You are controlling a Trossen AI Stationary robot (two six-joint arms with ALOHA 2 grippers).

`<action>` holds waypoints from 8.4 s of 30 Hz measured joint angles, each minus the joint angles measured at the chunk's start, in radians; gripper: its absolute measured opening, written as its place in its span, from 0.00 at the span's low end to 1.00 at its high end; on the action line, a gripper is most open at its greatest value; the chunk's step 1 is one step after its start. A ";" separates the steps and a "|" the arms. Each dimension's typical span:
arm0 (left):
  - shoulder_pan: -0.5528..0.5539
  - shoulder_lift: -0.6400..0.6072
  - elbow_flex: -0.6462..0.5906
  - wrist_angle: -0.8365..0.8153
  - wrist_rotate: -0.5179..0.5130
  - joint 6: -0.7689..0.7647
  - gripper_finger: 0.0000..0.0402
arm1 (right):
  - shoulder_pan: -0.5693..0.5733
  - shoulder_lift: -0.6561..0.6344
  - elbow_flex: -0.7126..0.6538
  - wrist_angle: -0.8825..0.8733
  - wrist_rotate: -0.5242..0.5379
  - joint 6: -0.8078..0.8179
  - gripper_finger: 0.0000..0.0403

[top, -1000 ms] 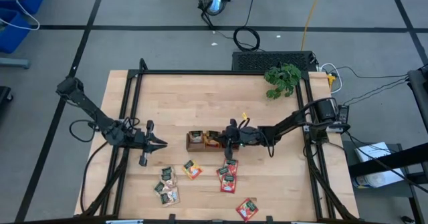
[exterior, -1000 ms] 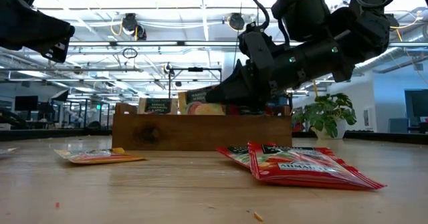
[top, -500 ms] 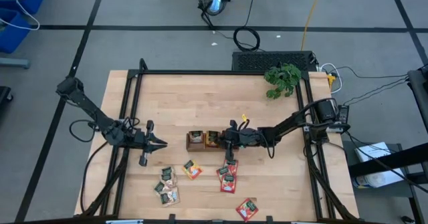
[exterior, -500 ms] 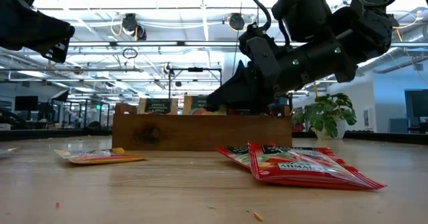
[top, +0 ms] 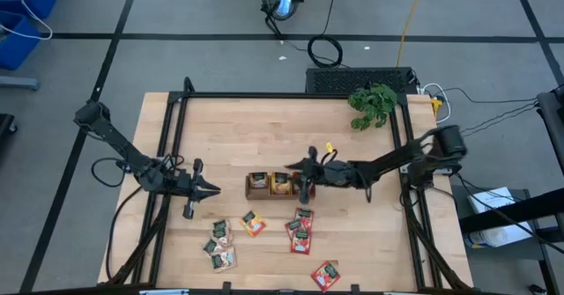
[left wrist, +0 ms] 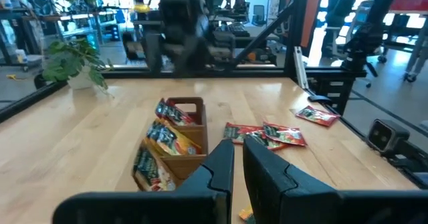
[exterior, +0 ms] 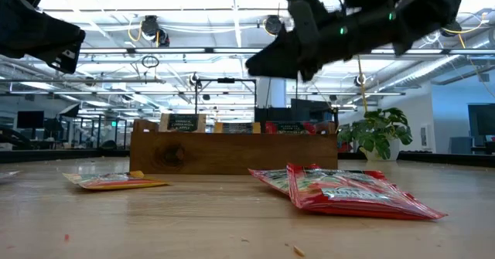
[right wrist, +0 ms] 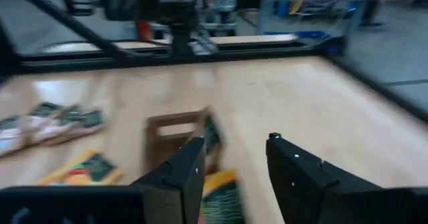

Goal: Pick & Place Tea
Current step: Put the brown tea bag into the left section of the wooden organizer

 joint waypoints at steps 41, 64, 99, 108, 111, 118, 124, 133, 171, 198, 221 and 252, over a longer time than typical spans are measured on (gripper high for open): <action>-0.484 0.880 1.008 -1.019 0.030 -0.523 0.09 | 0.294 0.470 0.584 -0.250 -0.199 -0.380 0.00; -0.457 1.328 1.197 -1.175 0.011 -0.820 0.52 | 0.248 0.696 0.896 -0.283 -0.470 -0.404 0.00; -0.450 1.328 1.123 -1.192 0.095 -1.908 0.44 | 0.180 0.906 1.174 -0.416 -0.621 -0.404 0.00; -0.404 1.328 1.123 -1.191 0.216 -1.999 0.44 | 0.169 0.906 1.172 -0.434 -0.656 -0.388 0.00; -0.404 1.328 1.123 -1.190 0.218 -2.039 0.44 | 0.169 0.915 1.173 -0.416 -0.671 -0.393 0.00; -0.393 1.328 1.123 -1.187 0.198 -2.071 0.44 | 0.161 0.955 1.175 -0.360 -0.717 -0.352 0.00; -0.358 1.328 1.124 -1.183 0.217 -2.038 0.44 | 0.153 0.955 1.175 -0.363 -0.722 -0.340 0.00; -0.345 1.329 1.120 -1.164 0.283 -2.053 0.44 | 0.151 0.955 1.175 -0.367 -0.719 -0.317 0.00; -0.376 1.388 1.118 -1.034 0.180 -1.981 0.02 | 0.160 0.955 1.175 -0.371 -0.713 -0.359 0.00; -0.302 1.362 1.459 -1.850 0.222 -1.090 0.00 | 0.168 0.525 1.139 -1.006 -0.295 -0.524 0.21; 0.103 1.352 1.642 -1.785 -0.024 -0.131 0.00 | 0.166 -0.082 0.042 -0.099 -0.197 -0.355 0.05; 0.161 1.436 1.655 -1.552 -0.087 0.081 0.00 | 0.154 0.057 0.343 -0.409 -0.169 -0.176 0.52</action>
